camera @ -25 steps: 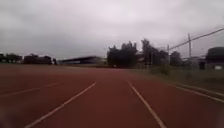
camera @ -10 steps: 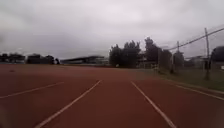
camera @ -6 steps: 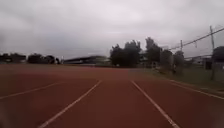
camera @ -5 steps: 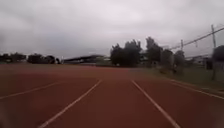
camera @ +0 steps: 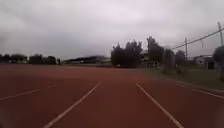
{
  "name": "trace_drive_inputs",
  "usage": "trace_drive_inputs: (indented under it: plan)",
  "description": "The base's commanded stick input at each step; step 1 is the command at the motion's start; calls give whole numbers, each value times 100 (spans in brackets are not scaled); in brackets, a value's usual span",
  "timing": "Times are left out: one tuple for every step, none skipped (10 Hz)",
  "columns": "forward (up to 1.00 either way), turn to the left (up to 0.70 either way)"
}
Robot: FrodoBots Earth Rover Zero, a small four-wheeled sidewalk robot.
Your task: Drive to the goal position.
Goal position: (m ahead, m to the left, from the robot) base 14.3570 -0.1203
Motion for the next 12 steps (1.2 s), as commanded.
trace_drive_inputs:
  plan:
    - [70,-35]
    - [70,-35]
    - [70,-35]
    - [70,-35]
    - [70,-35]
    - [70,-35]
    - [70,-35]
    - [70,-35]
    - [70,-35]
    - [70,-35]
    - [70,-28]
    - [70,-9]
